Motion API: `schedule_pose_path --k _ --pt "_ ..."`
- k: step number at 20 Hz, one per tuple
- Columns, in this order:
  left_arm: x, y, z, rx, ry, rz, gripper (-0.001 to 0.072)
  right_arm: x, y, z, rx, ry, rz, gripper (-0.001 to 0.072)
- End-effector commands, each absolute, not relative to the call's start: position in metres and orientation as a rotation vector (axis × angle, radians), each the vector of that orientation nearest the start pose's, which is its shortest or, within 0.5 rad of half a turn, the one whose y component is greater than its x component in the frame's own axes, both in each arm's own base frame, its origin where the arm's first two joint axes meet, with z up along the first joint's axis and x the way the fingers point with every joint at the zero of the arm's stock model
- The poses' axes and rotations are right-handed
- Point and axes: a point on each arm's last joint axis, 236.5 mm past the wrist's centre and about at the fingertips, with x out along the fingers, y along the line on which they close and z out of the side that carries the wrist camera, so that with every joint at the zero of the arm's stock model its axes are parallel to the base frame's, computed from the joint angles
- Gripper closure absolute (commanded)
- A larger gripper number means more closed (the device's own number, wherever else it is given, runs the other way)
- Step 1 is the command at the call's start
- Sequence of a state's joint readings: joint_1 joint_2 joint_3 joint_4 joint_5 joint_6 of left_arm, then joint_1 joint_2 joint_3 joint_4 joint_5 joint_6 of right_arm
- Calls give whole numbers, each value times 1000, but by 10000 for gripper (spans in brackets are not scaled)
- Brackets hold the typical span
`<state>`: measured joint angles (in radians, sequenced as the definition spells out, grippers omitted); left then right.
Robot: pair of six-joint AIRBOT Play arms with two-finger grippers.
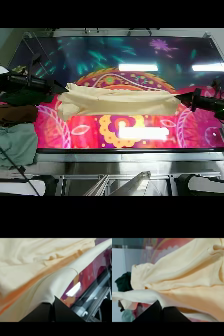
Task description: Fold the shirts.
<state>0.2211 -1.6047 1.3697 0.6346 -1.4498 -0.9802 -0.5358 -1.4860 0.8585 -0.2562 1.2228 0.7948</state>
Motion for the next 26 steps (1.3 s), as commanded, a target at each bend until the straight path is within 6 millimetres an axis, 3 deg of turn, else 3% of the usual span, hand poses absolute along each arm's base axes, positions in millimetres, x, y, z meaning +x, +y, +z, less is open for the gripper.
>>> schedule_pose_path --k 1,5,9,11,13,15,17,19,21,23,24,26 --pt "467 -99 13 -547 1204 -791 681 443 9 -39 981 826 404 697" --pt "505 -92 1 -569 1198 -766 680 463 21 -70 951 871 407 697" --pt "508 -102 -15 -580 1276 -826 676 472 24 -81 898 885 405 697" --pt "500 -104 -17 -584 1330 -868 446 469 24 -84 875 900 408 680" --pt "502 -95 -7 -588 1334 -869 440 461 17 -73 807 919 465 298" --pt "511 -80 8 -588 1290 -839 440 453 -9 -60 722 970 457 253" --pt "523 -59 21 -615 1221 -760 440 443 -48 -67 683 1072 323 41" --pt "536 -34 30 -649 1136 -656 441 430 -56 -85 709 1160 258 41" --pt "543 -19 41 -658 1077 -604 442 423 -31 -99 758 1230 319 41" --pt "541 -18 56 -643 1054 -604 463 427 1 -106 827 1253 383 42" --pt "535 -23 62 -628 1062 -624 679 432 18 -107 868 1249 413 42" --pt "528 -37 76 -585 1058 -664 709 443 43 -104 932 1222 458 69"
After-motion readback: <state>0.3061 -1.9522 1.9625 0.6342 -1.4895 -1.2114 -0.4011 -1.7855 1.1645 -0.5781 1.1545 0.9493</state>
